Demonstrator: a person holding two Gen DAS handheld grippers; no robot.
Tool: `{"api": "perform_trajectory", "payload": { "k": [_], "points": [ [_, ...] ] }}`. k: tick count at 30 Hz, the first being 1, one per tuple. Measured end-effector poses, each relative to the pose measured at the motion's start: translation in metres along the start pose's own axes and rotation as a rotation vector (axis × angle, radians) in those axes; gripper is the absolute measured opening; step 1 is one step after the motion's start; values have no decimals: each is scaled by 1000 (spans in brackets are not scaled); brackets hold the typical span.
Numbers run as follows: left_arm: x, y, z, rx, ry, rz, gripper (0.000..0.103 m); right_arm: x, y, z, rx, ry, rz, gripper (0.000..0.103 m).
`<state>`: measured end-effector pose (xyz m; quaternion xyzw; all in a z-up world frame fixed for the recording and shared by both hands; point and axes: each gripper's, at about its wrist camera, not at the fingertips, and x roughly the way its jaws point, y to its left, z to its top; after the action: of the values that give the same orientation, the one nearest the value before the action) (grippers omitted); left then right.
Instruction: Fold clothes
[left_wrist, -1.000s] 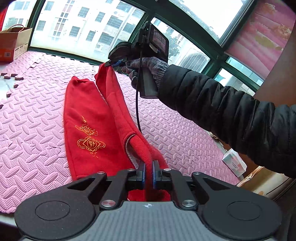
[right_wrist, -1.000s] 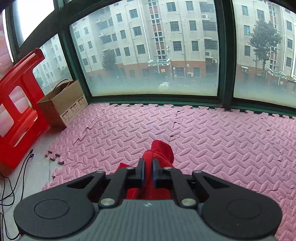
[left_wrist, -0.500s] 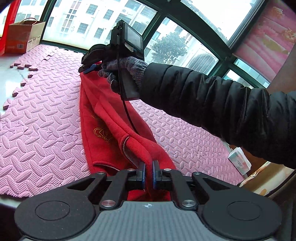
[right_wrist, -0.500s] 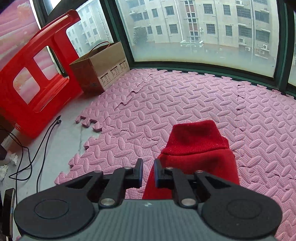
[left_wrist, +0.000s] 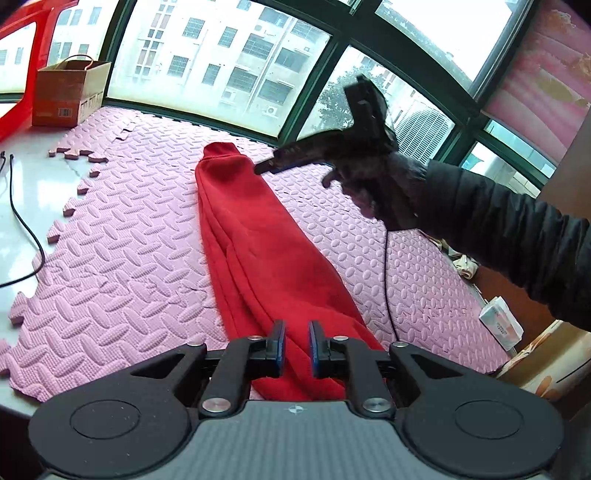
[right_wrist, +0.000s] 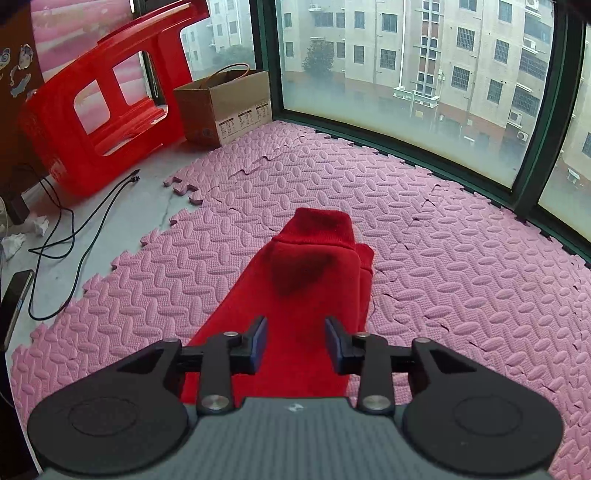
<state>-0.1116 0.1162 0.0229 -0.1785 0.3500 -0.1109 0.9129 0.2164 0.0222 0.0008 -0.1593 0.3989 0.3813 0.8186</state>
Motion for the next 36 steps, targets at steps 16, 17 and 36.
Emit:
{"api": "perform_trajectory", "payload": {
  "k": [16,17,36],
  "points": [
    [100,6,30,83,115,198,35,-74,-1,-131,117,11,94,49],
    [102,8,30,80,122,198,32,-77,2,-139,122,8,96,50],
    [98,11,35,105,90,236,4,-100,37,-160,81,-44,127,50]
  ]
}}
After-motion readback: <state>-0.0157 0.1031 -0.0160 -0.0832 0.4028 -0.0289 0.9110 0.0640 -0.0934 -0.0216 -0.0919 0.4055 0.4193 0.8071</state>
